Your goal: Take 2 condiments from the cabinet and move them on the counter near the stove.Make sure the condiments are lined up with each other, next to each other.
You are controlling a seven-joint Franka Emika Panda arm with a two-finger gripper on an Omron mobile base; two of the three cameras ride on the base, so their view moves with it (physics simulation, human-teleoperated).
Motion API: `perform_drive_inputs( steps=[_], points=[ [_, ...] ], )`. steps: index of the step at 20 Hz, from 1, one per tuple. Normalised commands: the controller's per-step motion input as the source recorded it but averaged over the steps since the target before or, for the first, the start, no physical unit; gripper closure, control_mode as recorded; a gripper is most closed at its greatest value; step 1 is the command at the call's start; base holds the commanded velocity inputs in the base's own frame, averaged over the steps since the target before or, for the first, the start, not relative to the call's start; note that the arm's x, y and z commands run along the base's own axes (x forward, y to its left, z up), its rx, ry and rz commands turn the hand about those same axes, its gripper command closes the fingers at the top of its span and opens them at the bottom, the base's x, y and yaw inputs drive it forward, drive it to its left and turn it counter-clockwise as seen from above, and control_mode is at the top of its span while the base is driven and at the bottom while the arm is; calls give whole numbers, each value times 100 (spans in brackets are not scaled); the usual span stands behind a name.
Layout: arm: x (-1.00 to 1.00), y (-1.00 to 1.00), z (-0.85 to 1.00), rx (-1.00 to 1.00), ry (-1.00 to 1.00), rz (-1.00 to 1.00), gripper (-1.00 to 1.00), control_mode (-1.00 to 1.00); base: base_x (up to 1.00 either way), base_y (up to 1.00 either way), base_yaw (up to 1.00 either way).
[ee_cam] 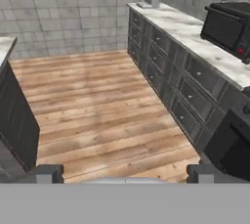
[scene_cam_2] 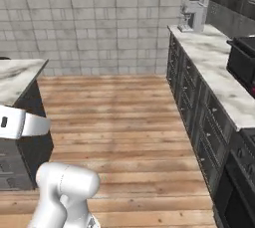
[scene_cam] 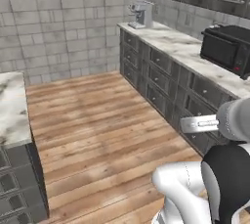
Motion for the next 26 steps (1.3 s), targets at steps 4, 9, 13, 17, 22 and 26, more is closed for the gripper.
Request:
perform_drive_inputs(
  steps=[4, 9, 13, 17, 22, 26],
  points=[
    [0, 0, 0, 0, 0, 0, -100, 100, 8, 16, 100],
    [0, 0, 0, 0, 0, 0, -100, 100, 29, 14, 96],
    [0, 0, 0, 0, 0, 0, -100, 100, 26, 19, 95],
    [0, 0, 0, 0, 0, 0, -100, 100, 25, 18, 96],
    [0, 0, 0, 0, 0, 0, -100, 100, 47, 10, 92],
    [0, 0, 0, 0, 0, 0, -100, 100, 76, 14, 46]
  ],
)
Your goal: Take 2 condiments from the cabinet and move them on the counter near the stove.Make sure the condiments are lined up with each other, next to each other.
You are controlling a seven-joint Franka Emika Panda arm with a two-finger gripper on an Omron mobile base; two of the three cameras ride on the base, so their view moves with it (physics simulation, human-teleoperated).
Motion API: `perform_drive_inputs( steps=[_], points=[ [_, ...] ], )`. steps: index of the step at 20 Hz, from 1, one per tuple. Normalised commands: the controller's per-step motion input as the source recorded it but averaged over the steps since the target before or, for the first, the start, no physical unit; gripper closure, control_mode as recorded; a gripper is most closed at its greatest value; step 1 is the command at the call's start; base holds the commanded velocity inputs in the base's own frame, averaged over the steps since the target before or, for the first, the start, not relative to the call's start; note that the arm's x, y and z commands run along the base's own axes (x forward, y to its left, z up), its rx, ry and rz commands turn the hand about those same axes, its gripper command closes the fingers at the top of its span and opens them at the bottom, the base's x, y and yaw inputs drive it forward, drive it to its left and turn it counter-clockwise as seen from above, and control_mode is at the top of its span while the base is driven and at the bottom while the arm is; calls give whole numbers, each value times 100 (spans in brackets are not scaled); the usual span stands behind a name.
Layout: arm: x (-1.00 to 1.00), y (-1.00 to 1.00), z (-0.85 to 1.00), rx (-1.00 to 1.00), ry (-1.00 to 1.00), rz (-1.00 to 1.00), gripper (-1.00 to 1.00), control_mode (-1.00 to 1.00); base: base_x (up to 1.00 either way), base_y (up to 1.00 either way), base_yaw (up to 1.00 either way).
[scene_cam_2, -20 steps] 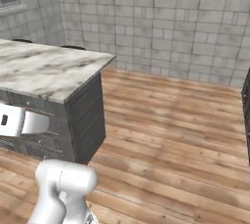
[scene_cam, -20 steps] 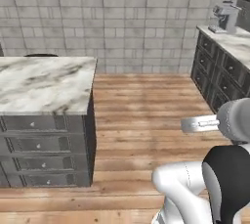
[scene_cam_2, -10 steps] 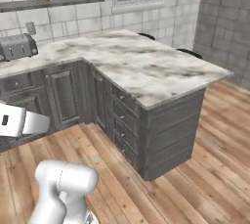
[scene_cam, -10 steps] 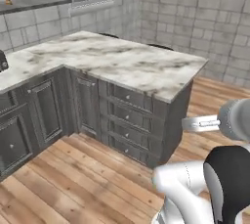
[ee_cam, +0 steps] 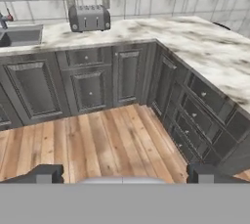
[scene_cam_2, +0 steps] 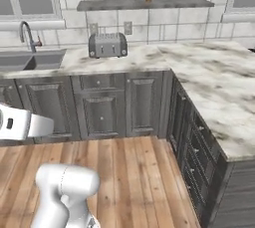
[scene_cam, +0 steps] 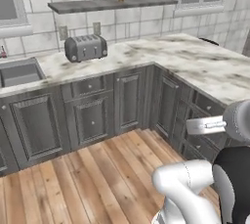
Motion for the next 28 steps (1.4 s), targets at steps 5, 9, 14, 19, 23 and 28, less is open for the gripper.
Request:
perform_drive_inputs(
  steps=[5, 9, 14, 19, 23, 28],
  points=[
    [0, 0, 0, 0, 0, 0, -100, 100, 39, 0, 0],
    [0, 0, 0, 0, 0, 0, -100, 100, 64, -7, 0],
    [0, 0, 0, 0, 0, 0, -100, 100, 97, 0, 2],
    [0, 0, 0, 0, 0, 0, -100, 100, 100, 0, 6],
    [0, 0, 0, 0, 0, 0, -100, 100, 97, -8, 17],
    [0, 0, 0, 0, 0, 0, -100, 100, 82, -17, 18]
  ],
)
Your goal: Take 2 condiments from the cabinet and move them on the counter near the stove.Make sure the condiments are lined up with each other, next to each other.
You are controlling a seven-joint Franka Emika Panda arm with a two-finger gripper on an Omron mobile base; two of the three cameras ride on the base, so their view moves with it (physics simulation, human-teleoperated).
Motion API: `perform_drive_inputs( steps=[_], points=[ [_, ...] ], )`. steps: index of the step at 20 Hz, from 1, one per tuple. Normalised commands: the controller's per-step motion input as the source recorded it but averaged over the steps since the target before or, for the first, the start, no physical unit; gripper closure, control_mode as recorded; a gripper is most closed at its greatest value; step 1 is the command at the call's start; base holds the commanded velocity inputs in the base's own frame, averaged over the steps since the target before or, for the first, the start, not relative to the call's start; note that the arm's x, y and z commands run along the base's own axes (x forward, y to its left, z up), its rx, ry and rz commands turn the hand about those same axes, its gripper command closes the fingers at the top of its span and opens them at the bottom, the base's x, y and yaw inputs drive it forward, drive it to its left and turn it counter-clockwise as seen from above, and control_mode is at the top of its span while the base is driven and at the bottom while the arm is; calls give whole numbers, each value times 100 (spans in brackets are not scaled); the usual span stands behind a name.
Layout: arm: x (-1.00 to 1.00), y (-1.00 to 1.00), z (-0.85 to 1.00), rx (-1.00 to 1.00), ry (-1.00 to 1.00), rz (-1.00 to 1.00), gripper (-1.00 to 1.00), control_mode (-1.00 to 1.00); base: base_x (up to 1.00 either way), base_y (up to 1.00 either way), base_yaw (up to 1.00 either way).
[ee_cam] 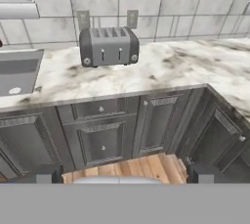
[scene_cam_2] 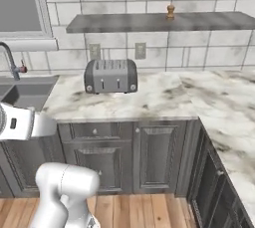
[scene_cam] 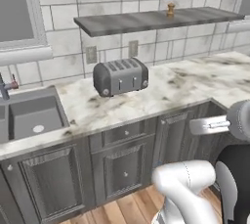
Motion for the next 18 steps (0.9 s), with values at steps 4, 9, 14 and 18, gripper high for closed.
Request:
perform_drive_inputs(
  steps=[4, 9, 14, 18],
  points=[
    [0, 0, 0, 0, 0, 0, -100, 100, 86, -35, 28],
    [0, 0, 0, 0, 0, 0, -100, 100, 58, -47, 31],
    [0, 0, 0, 0, 0, 0, -100, 100, 25, -58, 25],
    [0, 0, 0, 0, 0, 0, -100, 100, 0, -56, 16]
  ],
)
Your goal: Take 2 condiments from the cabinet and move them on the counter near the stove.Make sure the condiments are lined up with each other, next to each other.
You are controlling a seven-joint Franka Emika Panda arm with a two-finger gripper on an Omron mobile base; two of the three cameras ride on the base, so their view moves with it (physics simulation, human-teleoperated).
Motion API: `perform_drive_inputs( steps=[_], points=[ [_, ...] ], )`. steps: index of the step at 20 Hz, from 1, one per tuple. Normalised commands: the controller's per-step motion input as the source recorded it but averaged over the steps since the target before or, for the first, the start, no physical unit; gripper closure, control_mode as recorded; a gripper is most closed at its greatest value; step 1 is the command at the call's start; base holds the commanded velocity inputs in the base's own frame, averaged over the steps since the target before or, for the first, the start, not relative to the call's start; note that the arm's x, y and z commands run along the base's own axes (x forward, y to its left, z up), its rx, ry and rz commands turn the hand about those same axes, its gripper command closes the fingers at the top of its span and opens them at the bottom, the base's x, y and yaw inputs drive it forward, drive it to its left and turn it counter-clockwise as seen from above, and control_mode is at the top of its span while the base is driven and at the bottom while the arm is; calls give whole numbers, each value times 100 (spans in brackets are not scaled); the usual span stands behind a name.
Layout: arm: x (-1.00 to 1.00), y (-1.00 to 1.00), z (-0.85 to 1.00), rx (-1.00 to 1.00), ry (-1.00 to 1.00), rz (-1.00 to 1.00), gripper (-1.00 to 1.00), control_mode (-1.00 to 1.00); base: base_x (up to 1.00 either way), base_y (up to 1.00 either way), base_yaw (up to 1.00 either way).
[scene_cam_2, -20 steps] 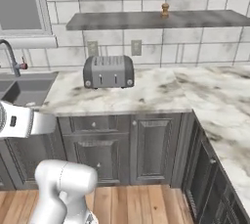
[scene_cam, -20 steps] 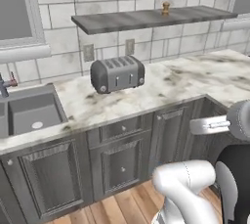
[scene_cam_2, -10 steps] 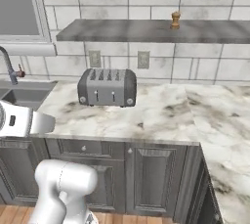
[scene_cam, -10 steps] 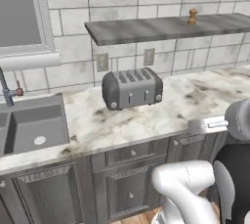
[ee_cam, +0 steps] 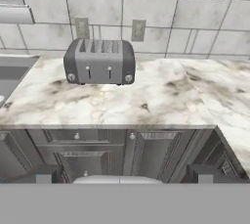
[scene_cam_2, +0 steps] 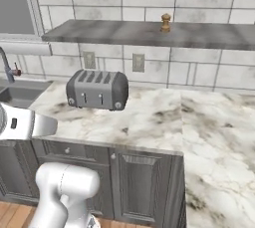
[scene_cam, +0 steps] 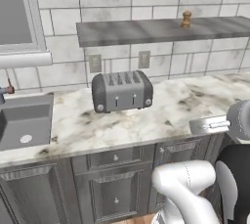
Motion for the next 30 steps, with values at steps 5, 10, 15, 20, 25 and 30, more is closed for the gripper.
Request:
perform_drive_inputs(
  steps=[5, 10, 15, 20, 25, 30],
  points=[
    [0, 0, 0, 0, 0, 0, -100, 100, 13, -45, 11],
    [0, 0, 0, 0, 0, 0, -100, 100, 26, -36, 9],
    [0, 0, 0, 0, 0, 0, -100, 100, 21, -40, 9],
    [0, 0, 0, 0, 0, 0, -100, 100, 21, -46, 10],
    [0, 0, 0, 0, 0, 0, -100, 100, 32, -45, 11],
    [0, 0, 0, 0, 0, 0, -100, 100, 44, -40, 12]
  ],
)
